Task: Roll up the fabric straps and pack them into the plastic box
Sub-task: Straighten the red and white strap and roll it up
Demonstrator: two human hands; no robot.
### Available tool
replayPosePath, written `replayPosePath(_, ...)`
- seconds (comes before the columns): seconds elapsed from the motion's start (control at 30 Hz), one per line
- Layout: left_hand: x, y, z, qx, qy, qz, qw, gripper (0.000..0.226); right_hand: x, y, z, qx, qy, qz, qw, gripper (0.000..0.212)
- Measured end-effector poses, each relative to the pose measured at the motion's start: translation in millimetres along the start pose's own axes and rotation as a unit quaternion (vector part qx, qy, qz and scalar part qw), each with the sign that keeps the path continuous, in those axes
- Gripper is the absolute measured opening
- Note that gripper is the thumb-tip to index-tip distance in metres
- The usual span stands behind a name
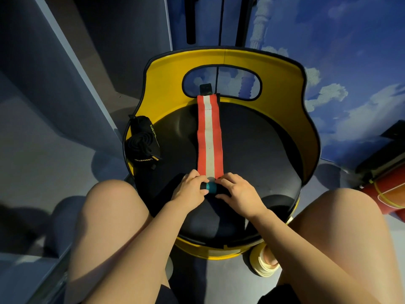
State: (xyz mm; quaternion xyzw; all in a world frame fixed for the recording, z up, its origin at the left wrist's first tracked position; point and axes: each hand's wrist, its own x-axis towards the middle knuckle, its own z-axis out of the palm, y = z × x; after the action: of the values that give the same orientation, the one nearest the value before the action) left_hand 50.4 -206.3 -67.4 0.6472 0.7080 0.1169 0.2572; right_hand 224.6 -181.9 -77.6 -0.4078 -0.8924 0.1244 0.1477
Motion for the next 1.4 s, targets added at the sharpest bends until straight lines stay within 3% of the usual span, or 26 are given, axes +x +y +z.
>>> replayPosePath(0.33, -6, 2, 4, 0.038, 0.034, 0.000, 0.999, 0.050, 17, 8, 1, 0.052, -0.060, 0.043, 0.996, 0.044)
replayPosePath(0.53, -2, 5, 3, 0.006, 0.056, -0.019, 0.998, 0.040, 29, 12, 0, 0.054, -0.092, 0.065, 0.992, 0.042)
replayPosePath(0.8, 13, 12, -10, 0.122, 0.049, 0.049, 0.990, 0.039, 49, 17, -7, 0.084, -0.156, 0.110, 0.978, 0.036)
replayPosePath(0.9, 22, 14, -15, 0.093, 0.025, 0.024, 0.995, 0.037, 50, 16, -5, 0.102, -0.128, 0.124, 0.979, 0.035)
replayPosePath(1.1, 40, 15, -31, 0.036, -0.043, -0.025, 0.998, 0.042, 42, 5, 0, 0.030, 0.045, 0.048, 0.997, 0.023)
replayPosePath(1.27, 55, 9, -37, -0.036, -0.082, -0.059, 0.994, 0.047, 43, 8, 0, -0.005, -0.013, 0.033, 0.999, 0.045)
replayPosePath(1.4, 59, 13, -39, 0.005, -0.077, -0.043, 0.996, 0.044, 52, 8, -1, 0.001, -0.047, 0.064, 0.997, 0.049)
